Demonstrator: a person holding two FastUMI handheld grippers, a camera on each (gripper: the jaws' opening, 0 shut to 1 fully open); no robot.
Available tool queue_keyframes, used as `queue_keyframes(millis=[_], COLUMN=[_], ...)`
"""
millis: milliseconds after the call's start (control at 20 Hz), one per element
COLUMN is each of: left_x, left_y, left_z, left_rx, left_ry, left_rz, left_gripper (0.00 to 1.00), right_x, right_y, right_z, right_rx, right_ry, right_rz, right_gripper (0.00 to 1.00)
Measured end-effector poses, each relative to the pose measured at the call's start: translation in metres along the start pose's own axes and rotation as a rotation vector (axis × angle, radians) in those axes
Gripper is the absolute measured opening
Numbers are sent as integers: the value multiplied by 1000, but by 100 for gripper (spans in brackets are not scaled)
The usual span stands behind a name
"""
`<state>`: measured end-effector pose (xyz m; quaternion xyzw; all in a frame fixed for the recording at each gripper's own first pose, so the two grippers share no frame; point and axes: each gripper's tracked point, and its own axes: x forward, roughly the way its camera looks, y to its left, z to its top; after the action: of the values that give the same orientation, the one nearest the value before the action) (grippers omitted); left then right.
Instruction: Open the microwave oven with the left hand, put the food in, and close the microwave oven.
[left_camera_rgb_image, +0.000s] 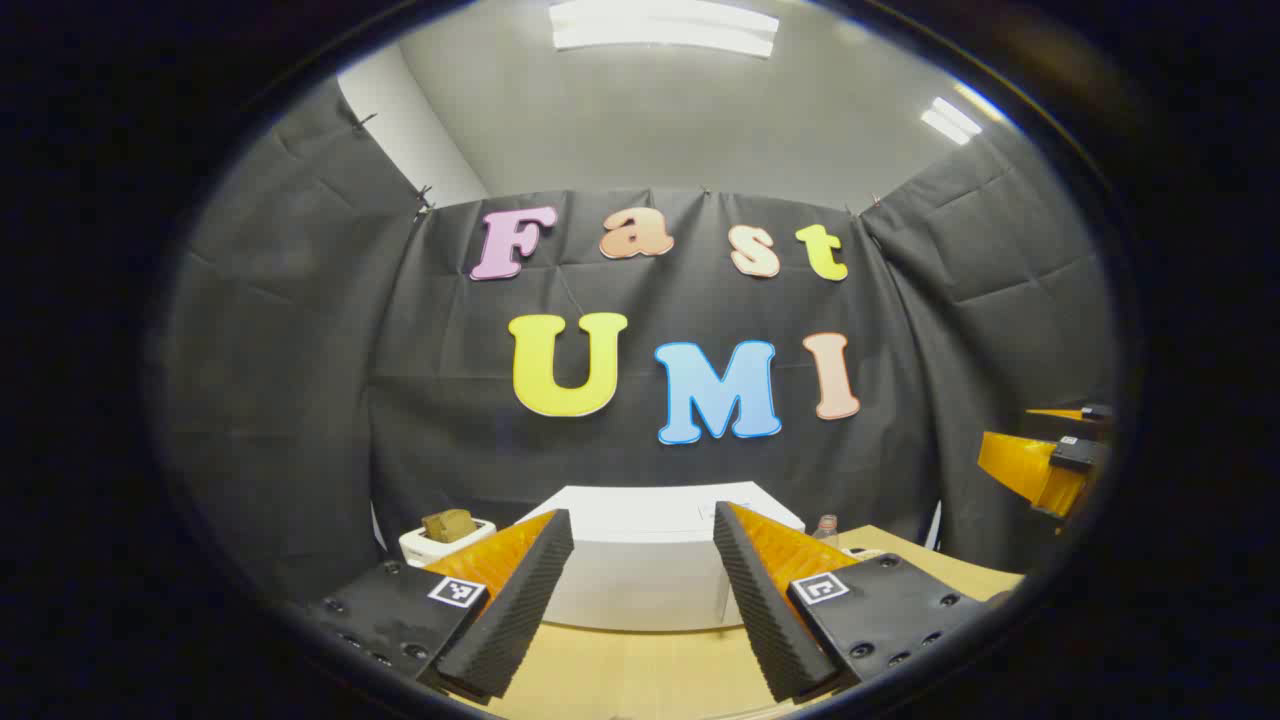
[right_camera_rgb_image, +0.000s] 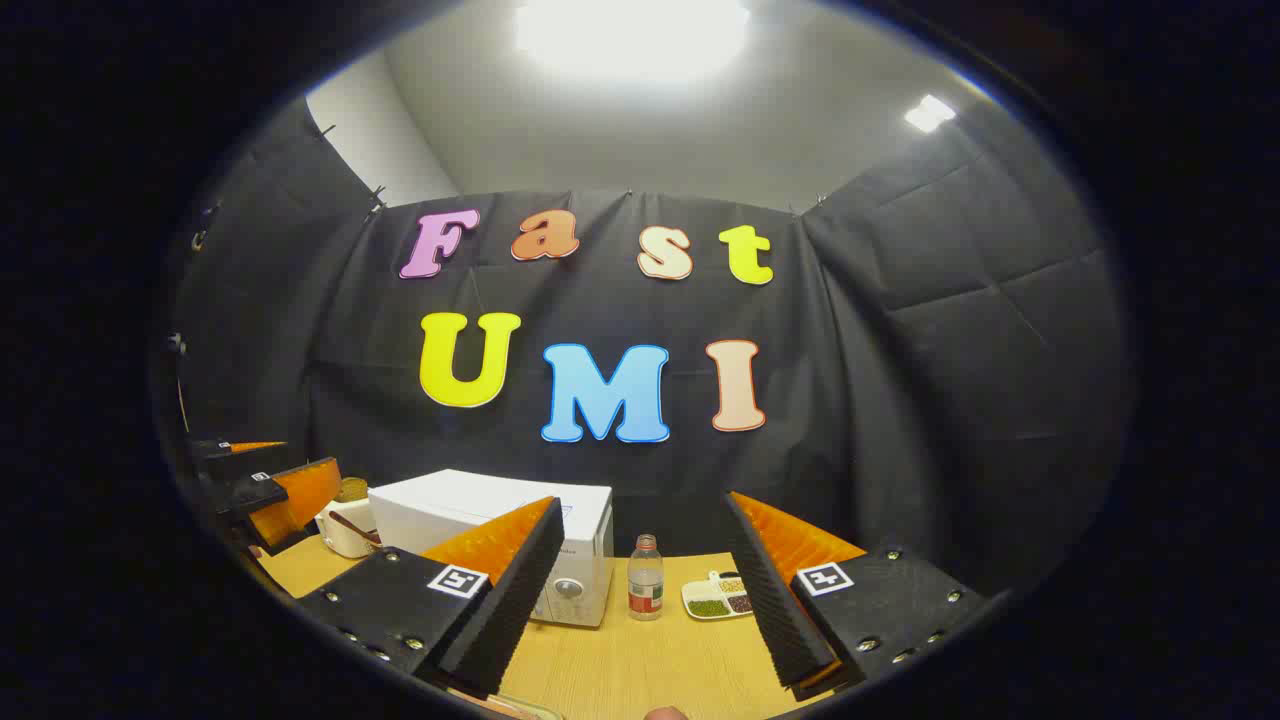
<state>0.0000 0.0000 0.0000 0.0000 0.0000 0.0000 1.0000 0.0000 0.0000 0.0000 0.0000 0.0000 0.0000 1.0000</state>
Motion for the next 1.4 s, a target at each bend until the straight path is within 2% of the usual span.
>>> queue_keyframes(millis=[1100, 1400], left_x=[-2, 32], left_y=[-12, -34], left_z=[6, -10], left_rx=[17, -15], left_ry=[-13, -6], left_rz=[-21, -62], left_gripper=[94, 94], right_x=[-7, -16], right_y=[-7, -24], right_z=[-3, -5], right_rx=[14, 0], right_ry=[13, 21], right_rz=[2, -32], right_gripper=[96, 96])
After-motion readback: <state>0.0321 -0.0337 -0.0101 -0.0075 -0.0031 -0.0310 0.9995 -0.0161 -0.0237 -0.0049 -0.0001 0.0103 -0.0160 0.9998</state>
